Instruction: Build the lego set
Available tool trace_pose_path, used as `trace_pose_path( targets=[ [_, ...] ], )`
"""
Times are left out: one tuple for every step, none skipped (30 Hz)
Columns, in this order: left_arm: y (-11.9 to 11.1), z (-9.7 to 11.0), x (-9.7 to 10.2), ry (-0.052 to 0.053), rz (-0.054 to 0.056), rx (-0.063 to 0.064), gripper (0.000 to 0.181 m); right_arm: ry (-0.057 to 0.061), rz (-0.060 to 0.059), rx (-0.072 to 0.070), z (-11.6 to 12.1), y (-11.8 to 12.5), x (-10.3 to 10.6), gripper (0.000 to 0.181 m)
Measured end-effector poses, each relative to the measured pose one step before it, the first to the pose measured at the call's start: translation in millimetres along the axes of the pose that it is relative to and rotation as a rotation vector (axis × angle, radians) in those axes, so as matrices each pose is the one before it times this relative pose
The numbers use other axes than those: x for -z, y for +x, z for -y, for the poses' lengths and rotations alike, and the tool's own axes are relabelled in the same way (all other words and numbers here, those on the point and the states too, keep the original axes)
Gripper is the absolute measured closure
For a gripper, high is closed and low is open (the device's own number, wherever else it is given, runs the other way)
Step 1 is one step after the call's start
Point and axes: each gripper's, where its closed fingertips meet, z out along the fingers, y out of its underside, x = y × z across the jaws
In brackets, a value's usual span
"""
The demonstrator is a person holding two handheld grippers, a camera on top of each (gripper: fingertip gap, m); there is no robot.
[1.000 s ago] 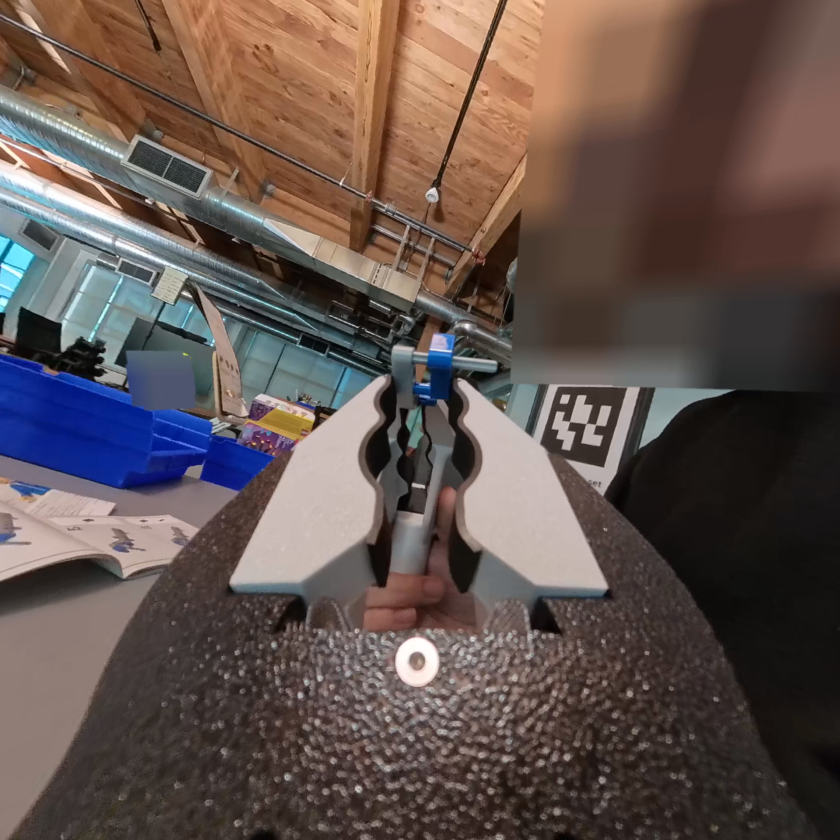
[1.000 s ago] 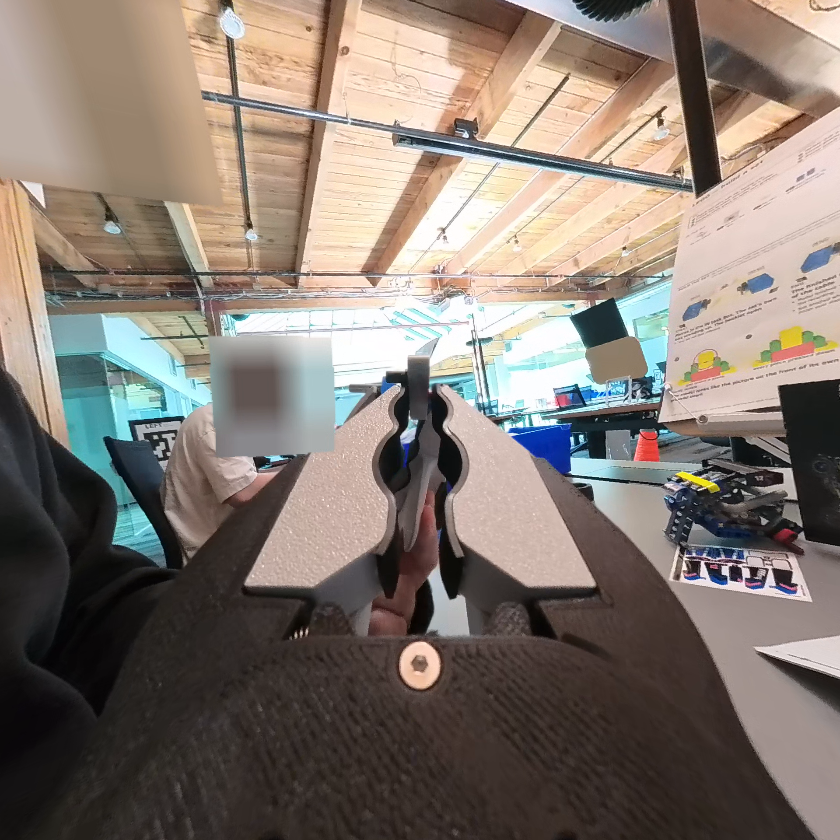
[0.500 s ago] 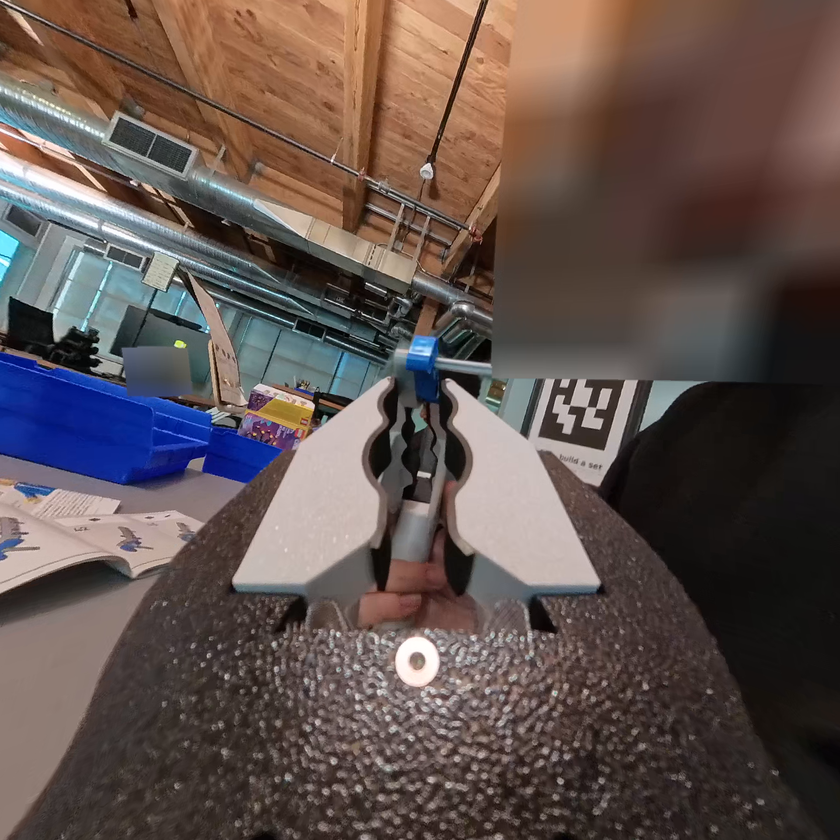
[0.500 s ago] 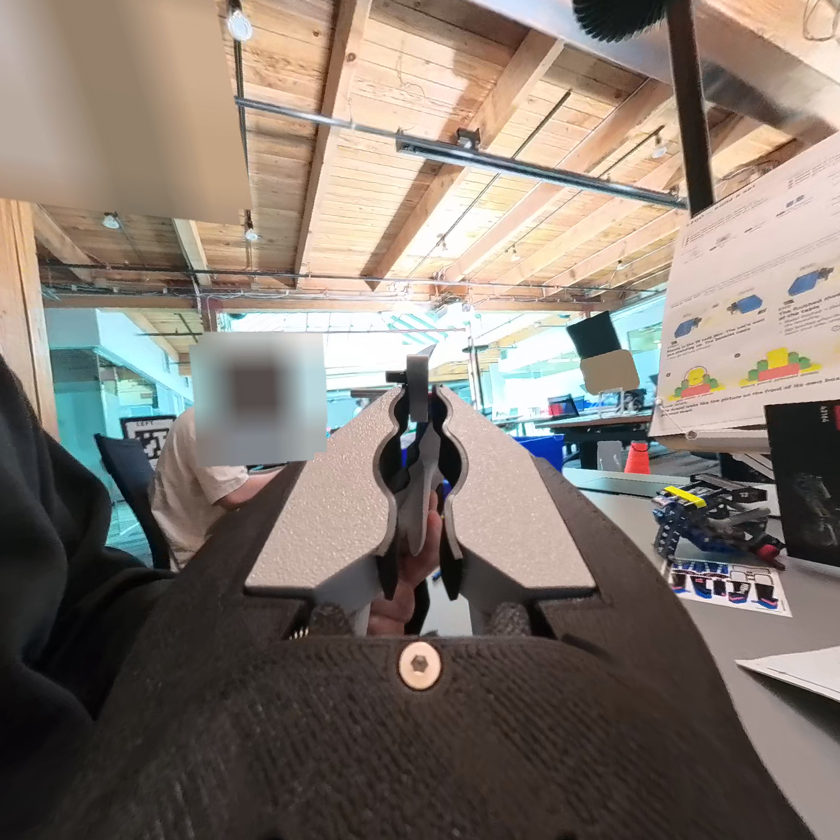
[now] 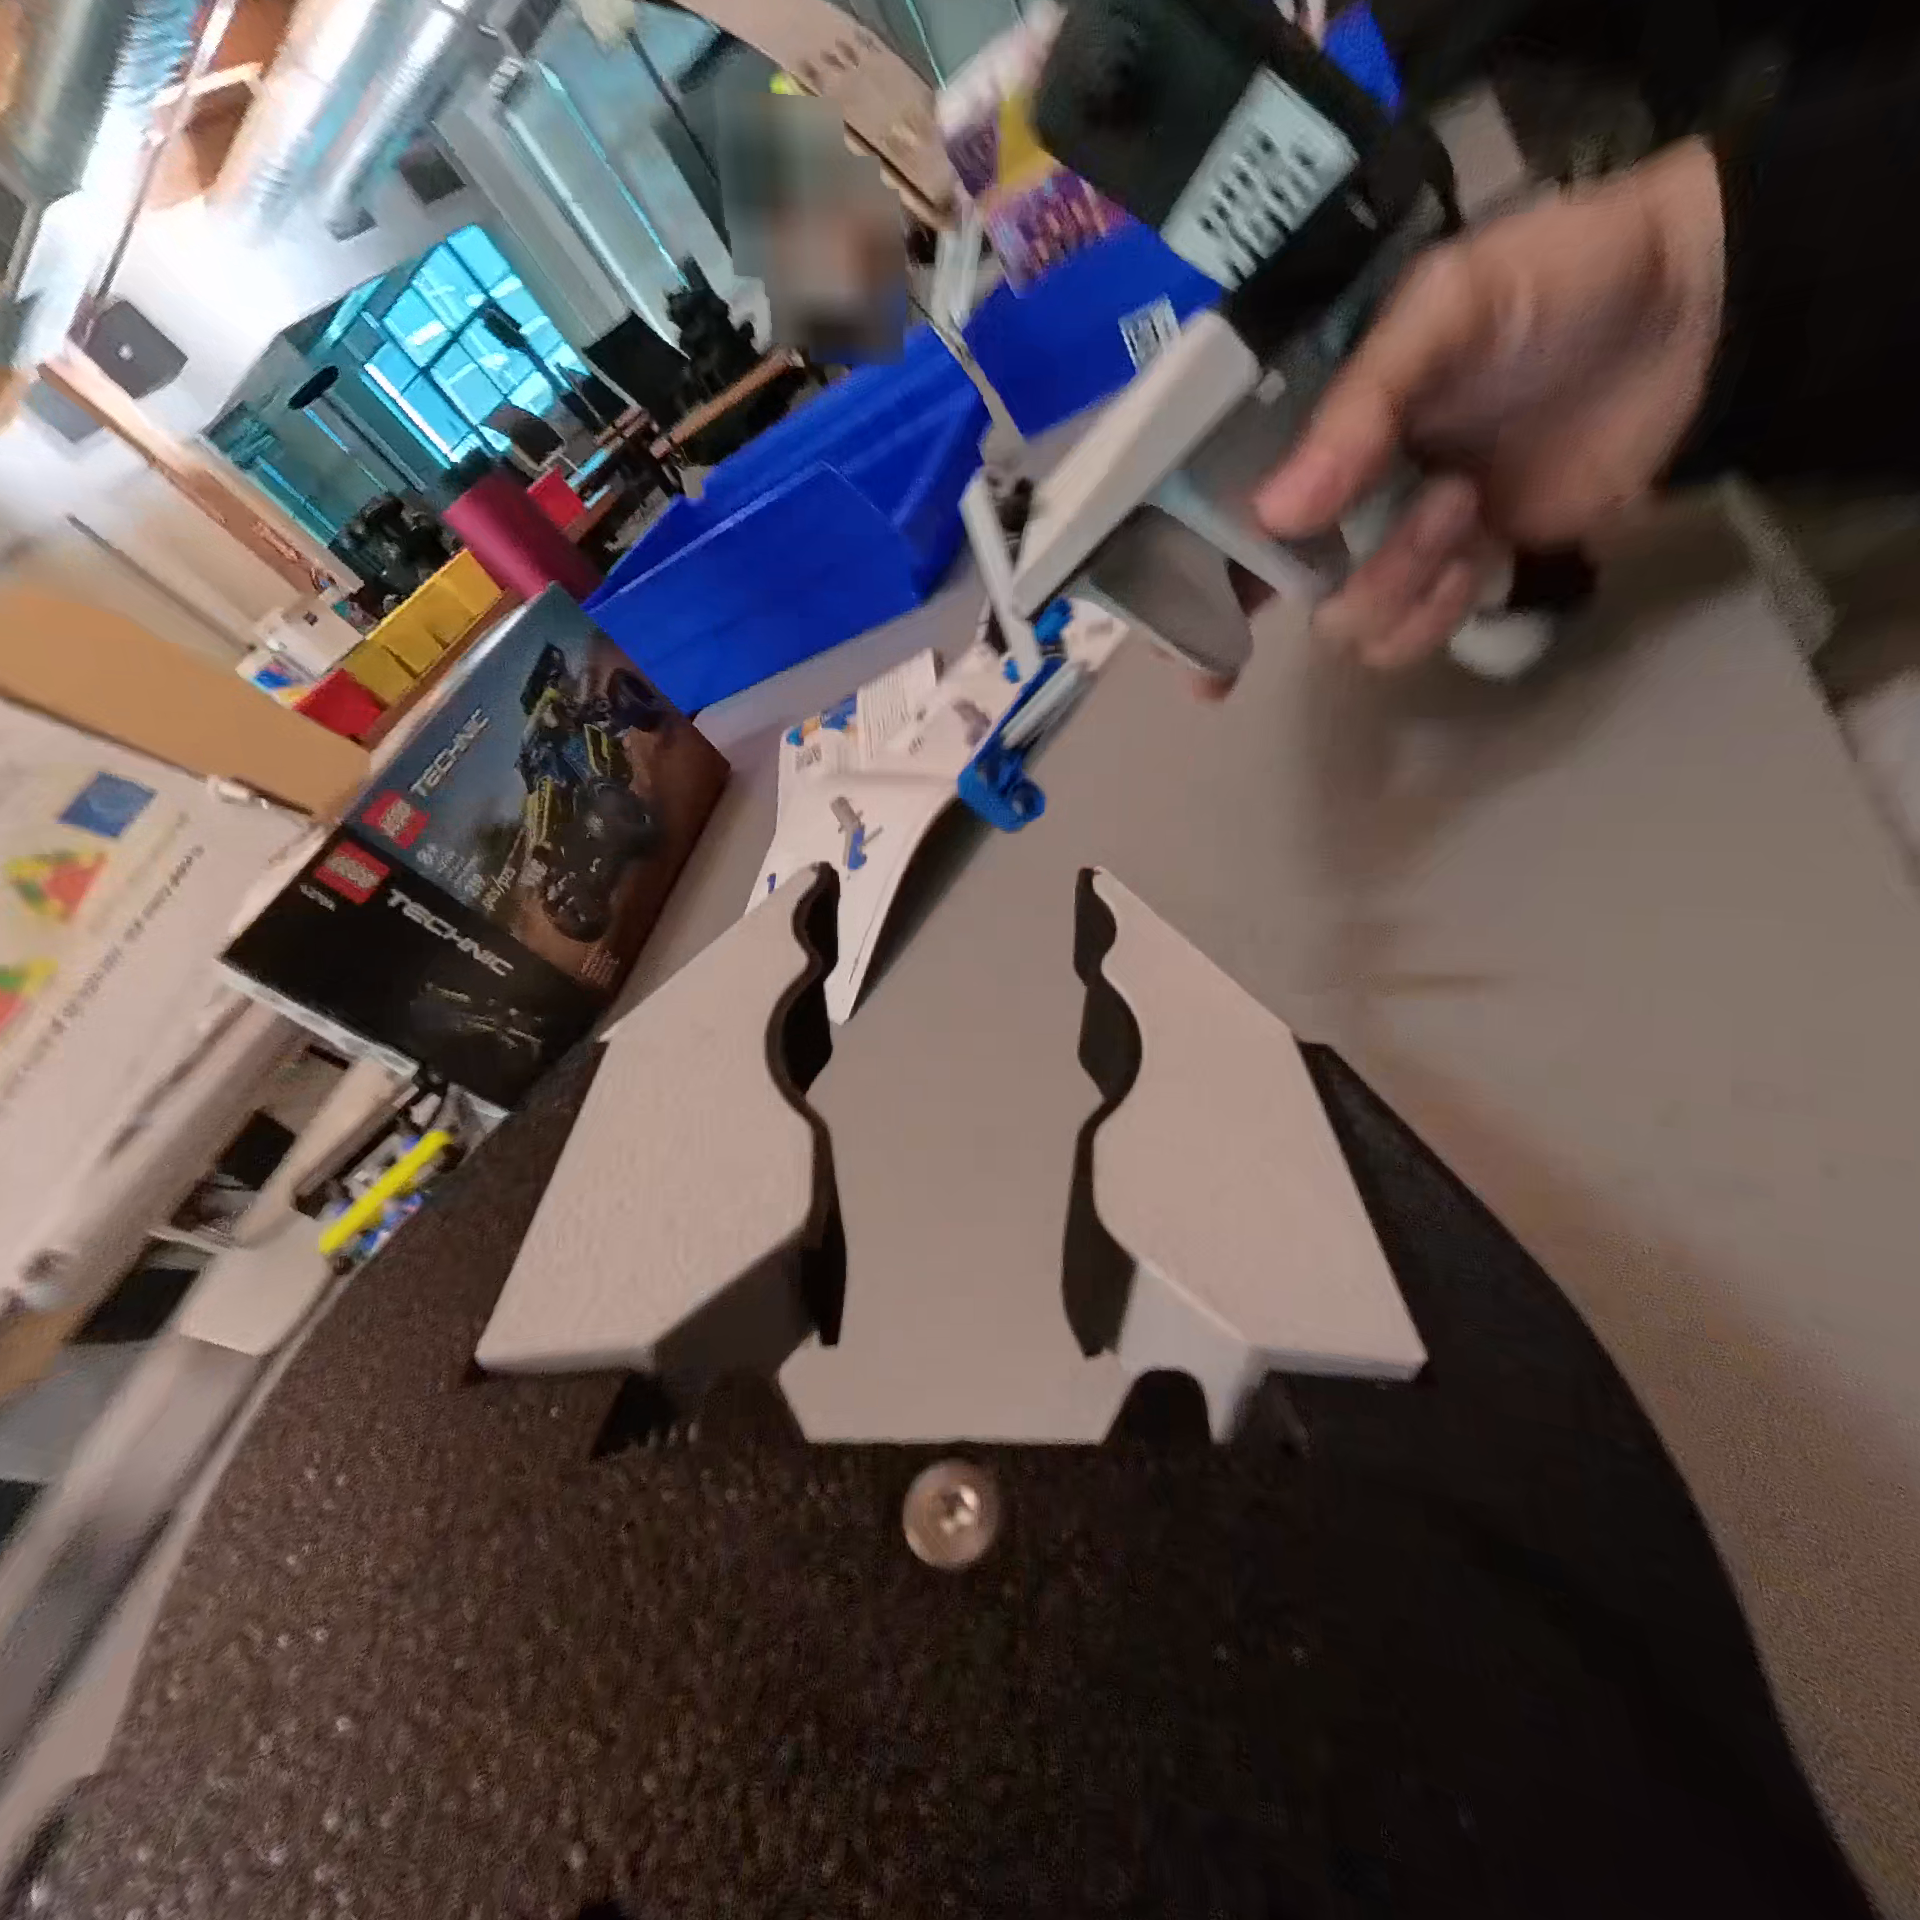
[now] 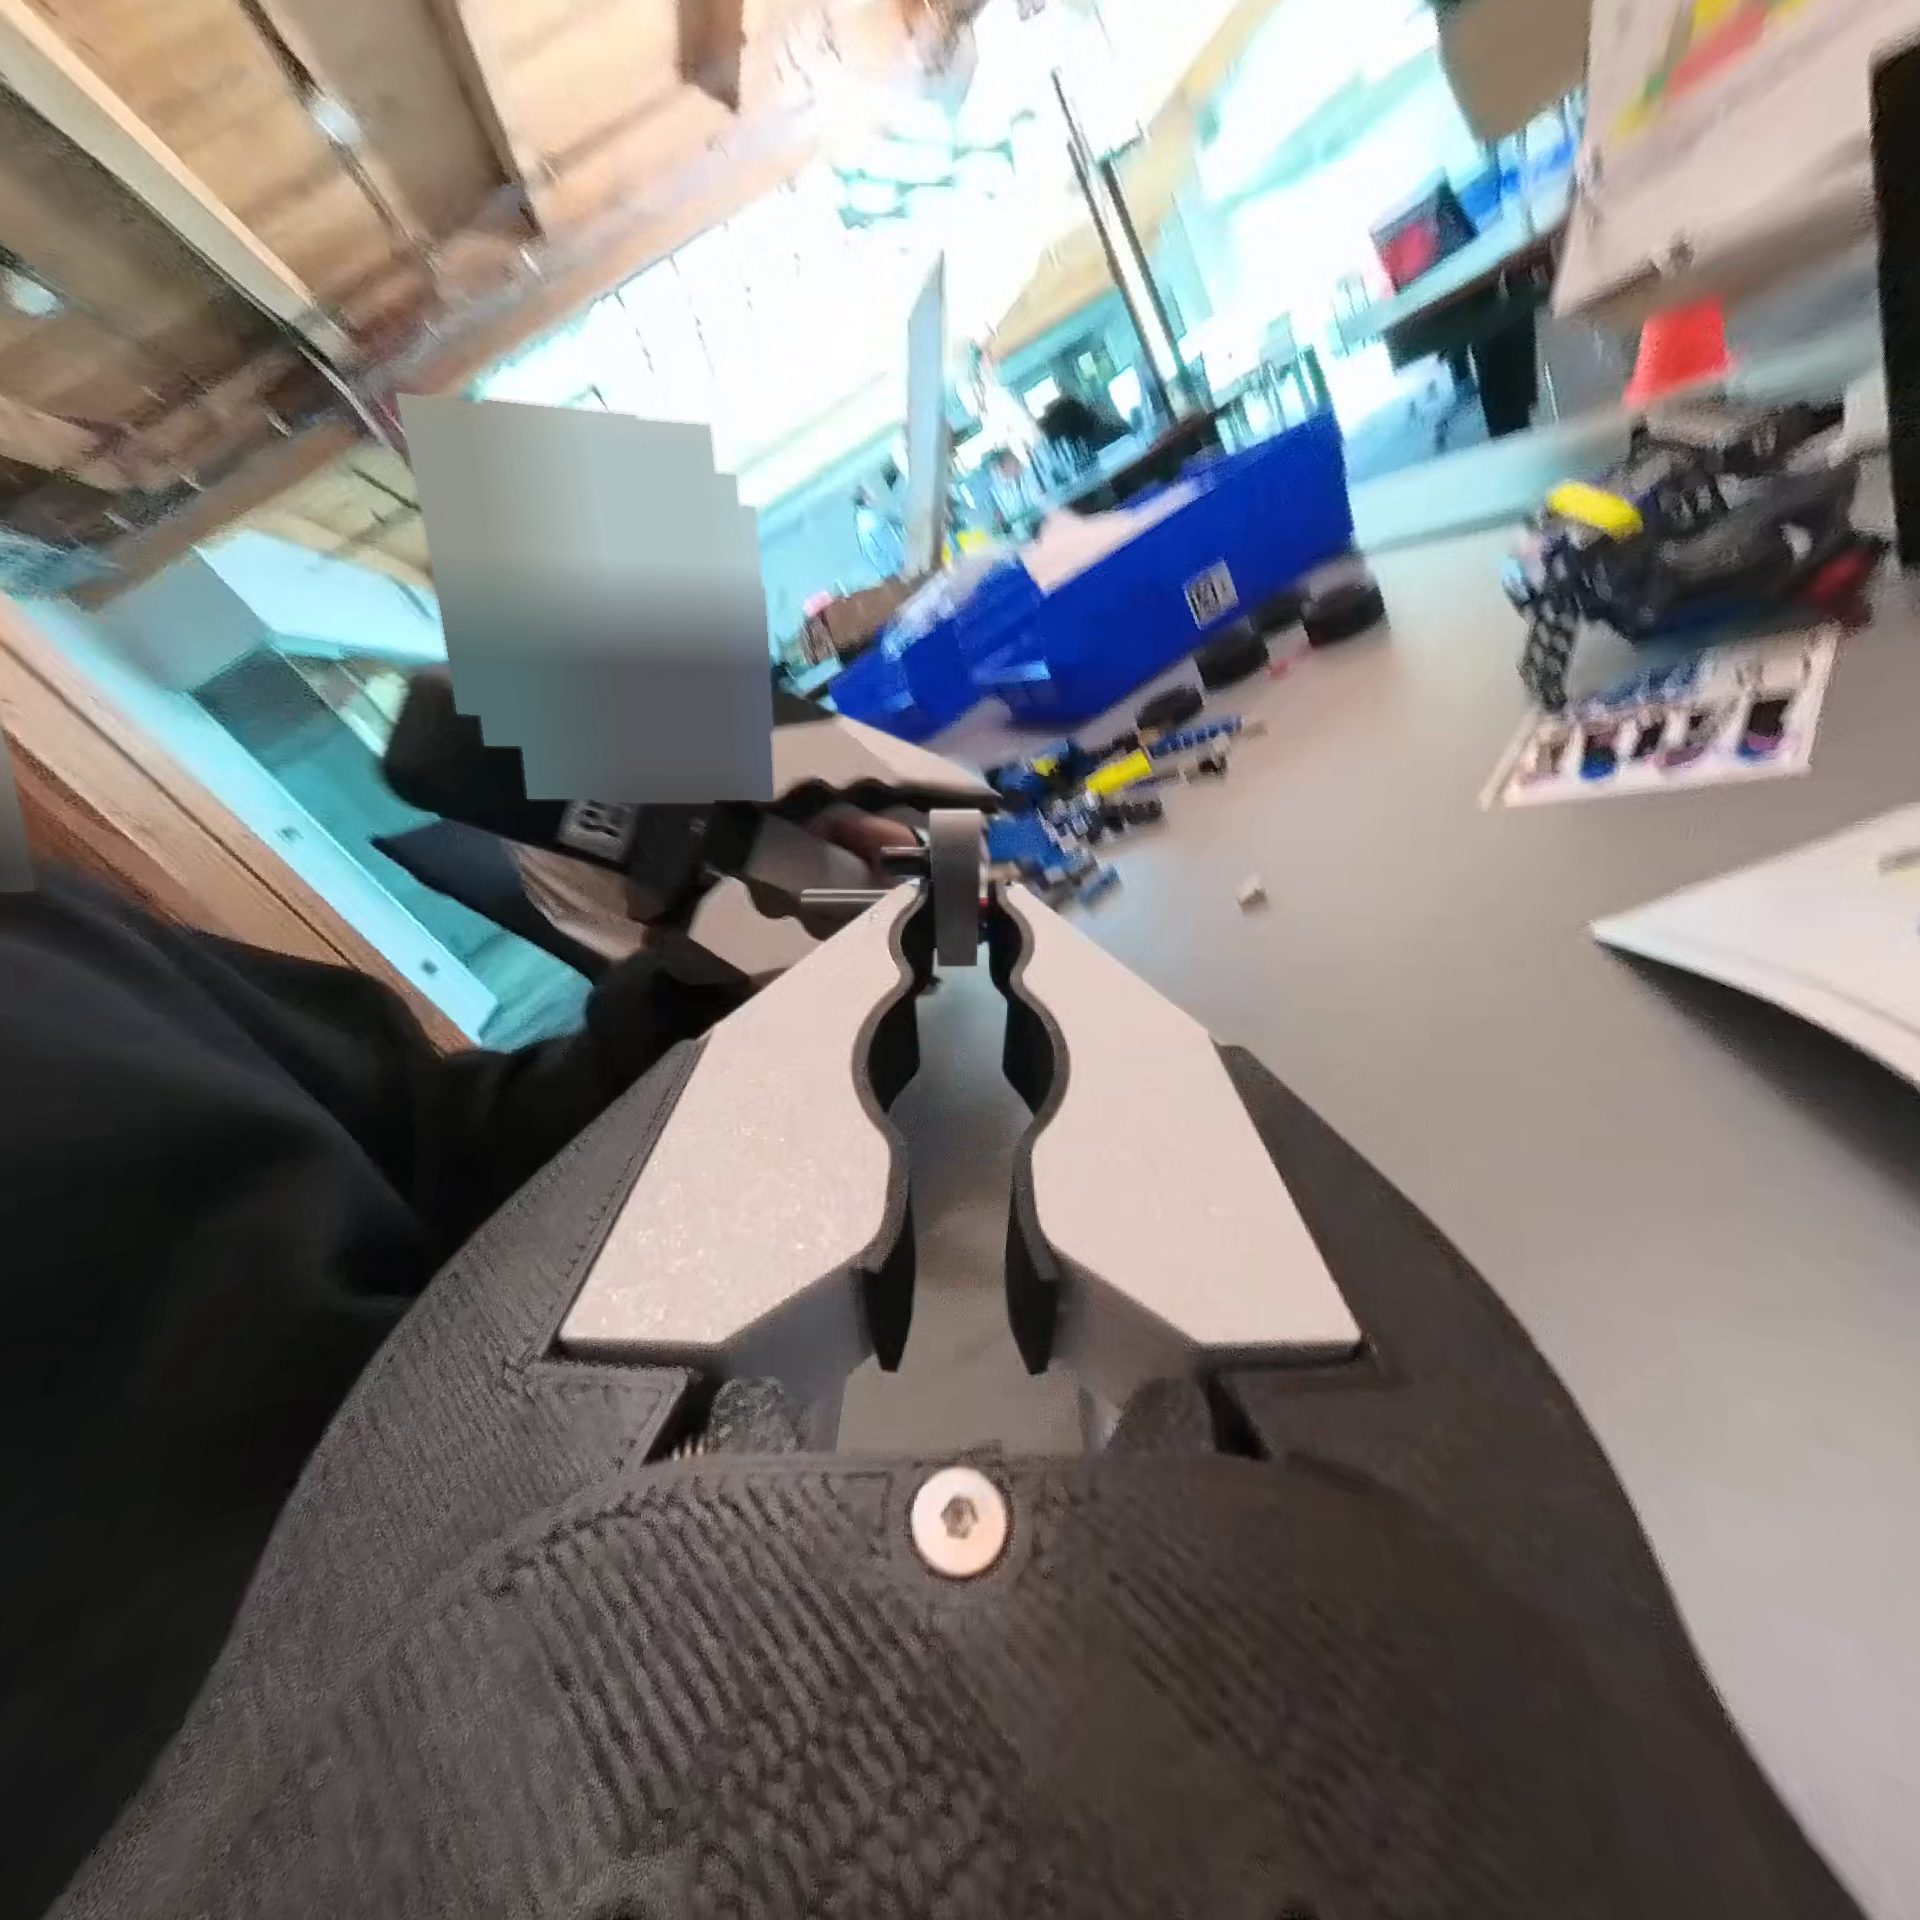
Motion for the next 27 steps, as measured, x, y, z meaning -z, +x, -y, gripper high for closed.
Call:
trace_pose_path(
  targets=[
    [6.00,-0.81,-1.91,-0.0162,-0.0127,-0.0540,0.139,-0.0525,-0.0103,0.0014,-7.81,3.58,0.87,0.173],
    [5.37,1.82,-2.35,-0.0006,-0.0087,-0.0344,0.140,-0.0508,0.0040,0.0015,-7.70,0.92,0.73,0.173],
    [4.59,2.44,-2.65,0.0025,-0.0079,-0.0207,0.142,-0.0472,-0.0007,-0.0100,-6.94,1.12,0.51,0.173],
    [5.07,0.50,-2.92,-0.0085,-0.0157,-0.0140,0.146,-0.0342,0.0065,-0.0100,-4.75,-0.12,0.43,0.173],
    [5.62,-0.87,-3.03,-0.0144,-0.0236,-0.0113,0.147,-0.0073,0.0034,-0.0022,-0.81,0.17,1.11,0.173],
    [5.52,0.13,-2.36,-0.0054,-0.0259,-0.0079,0.150,-0.0065,-0.0037,-0.0044,-1.10,1.13,1.12,0.173],
    [4.79,0.14,-1.79,-0.0002,-0.0244,-0.0044,0.154,-0.0088,0.0005,-0.0150,-1.49,1.05,0.54,0.173],
    [3.95,-0.39,-1.27,0.0001,-0.0212,0.0007,0.155,-0.0035,0.0115,-0.0161,-0.91,-0.53,0.05,0.173],
    [2.65,-0.57,-0.89,0.0017,-0.0162,0.0067,0.155,0.0055,0.0021,-0.0155,0.08,0.88,0.10,0.173],
    [1.46,-1.61,-0.50,-0.0046,-0.0111,0.0078,0.153,0.0133,-0.0046,-0.0131,1.33,1.77,0.19,0.173],
    [1.29,-2.68,-0.52,-0.0125,-0.0091,0.0023,0.152,0.0106,0.0037,-0.0117,1.01,0.47,-0.21,0.173],
    [2.82,-1.65,-0.68,-0.0081,-0.0169,-0.0020,0.154,0.0003,0.0142,-0.0126,-0.49,-0.97,-0.48,0.173],
    [4.05,0.40,-0.91,0.0024,-0.0230,0.0011,0.154,-0.0078,0.0085,-0.0156,-1.74,0.03,-0.51,0.173],
    [0.75,0.91,-1.08,0.0036,-0.0016,0.0060,0.153,-0.0056,-0.0033,-0.0083,-1.44,1.57,-0.26,0.173],
    [-1.85,-0.12,-1.31,-0.0044,0.0156,0.0021,0.156,0.0040,-0.0026,0.0006,-0.10,1.18,-0.34,0.173],
    [-1.80,-0.87,-1.20,-0.0101,0.0162,-0.0065,0.165,0.0076,-0.0050,-0.0040,0.48,1.36,0.12,0.173],
    [-1.92,-1.08,-1.01,-0.0091,0.0173,-0.0118,0.165,0.0067,-0.0048,-0.0079,0.82,1.57,1.01,0.173],
    [-2.13,-0.75,-0.72,-0.0046,0.0171,-0.0062,0.166,0.0000,-0.0035,-0.0015,0.15,1.50,1.40,0.173],
    [-1.04,0.26,-0.44,0.0039,0.0042,0.0069,0.167,-0.0062,-0.0017,0.0048,-0.56,1.07,1.55,0.174],
    [-0.09,0.94,-0.42,0.0101,-0.0063,0.0181,0.168,-0.0075,-0.0046,0.0044,-0.51,1.26,1.66,0.174],
    [-0.37,0.58,-0.46,0.0104,-0.0070,0.0211,0.168,0.0007,-0.0093,0.0072,0.82,1.81,1.82,0.173],
    [-1.09,-0.52,-0.47,0.0044,-0.0029,0.0164,0.169,0.0070,-0.0171,0.0080,1.93,2.77,2.53,0.171],
    [-1.89,-1.69,-0.51,-0.0034,0.0036,0.0078,0.169,0.0063,-0.0188,0.0072,1.91,3.34,3.17,0.170],
    [-2.52,-2.05,-0.65,-0.0061,0.0098,-0.0011,0.169,0.0071,-0.0151,0.0053,2.06,3.02,3.48,0.171],
    [-2.92,-2.65,-1.12,-0.0109,0.0119,-0.0013,0.169,0.0039,-0.0143,-0.0001,1.66,2.94,3.55,0.170],
    [-3.85,-4.82,-1.82,-0.0257,0.0134,0.0111,0.169,-0.0062,-0.0181,-0.0004,0.85,3.33,4.60,0.165],
    [-3.47,-5.77,-2.37,-0.0342,0.0084,0.0202,0.169,-0.0136,-0.0346,0.0099,0.53,5.33,5.87,0.158]
  ],
)
